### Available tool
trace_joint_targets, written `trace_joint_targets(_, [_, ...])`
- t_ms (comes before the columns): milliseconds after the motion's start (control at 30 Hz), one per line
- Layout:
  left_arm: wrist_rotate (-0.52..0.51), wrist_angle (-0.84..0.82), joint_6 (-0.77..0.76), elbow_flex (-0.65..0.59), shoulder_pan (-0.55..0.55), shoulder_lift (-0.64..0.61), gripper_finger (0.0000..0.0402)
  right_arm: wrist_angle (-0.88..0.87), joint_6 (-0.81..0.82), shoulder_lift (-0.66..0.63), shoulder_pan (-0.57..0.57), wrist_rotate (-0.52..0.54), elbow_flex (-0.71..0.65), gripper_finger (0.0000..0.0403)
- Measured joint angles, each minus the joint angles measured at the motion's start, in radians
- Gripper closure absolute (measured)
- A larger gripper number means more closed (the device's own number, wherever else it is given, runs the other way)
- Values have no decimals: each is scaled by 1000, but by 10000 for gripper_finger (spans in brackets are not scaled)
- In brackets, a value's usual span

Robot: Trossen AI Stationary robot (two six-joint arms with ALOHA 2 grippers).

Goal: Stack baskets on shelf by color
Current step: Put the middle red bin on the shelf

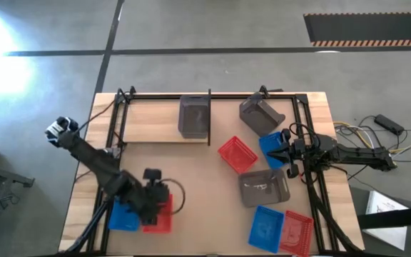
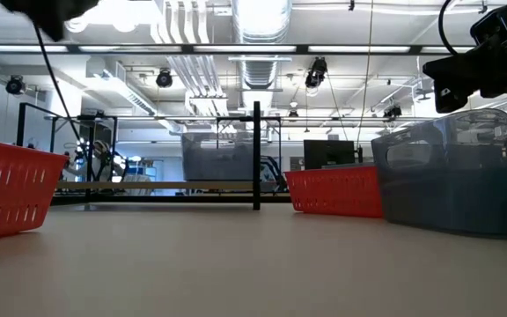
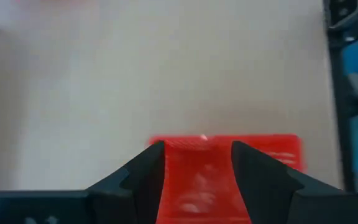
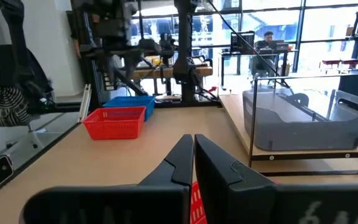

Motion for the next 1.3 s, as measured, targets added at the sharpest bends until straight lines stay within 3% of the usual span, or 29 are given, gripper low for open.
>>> trace_joint_targets(200, [0,1,-269,0,-136,72,233,0,0,0,0,0,0,394])
trace_joint_targets(333, [2,33,-357,0,-203,146,233,0,0,0,0,0,0,394])
trace_joint_targets(633, [33,252,-362,32,-230,265,233,0,0,0,0,0,0,394])
trace_joint_targets(833, [62,251,-380,51,-230,320,233,0,0,0,0,0,0,394])
trace_joint_targets(1000, [115,177,-514,51,-230,338,235,0,0,0,0,0,0,394])
trace_joint_targets(1300, [121,92,-538,50,-230,326,293,0,0,0,0,0,0,394])
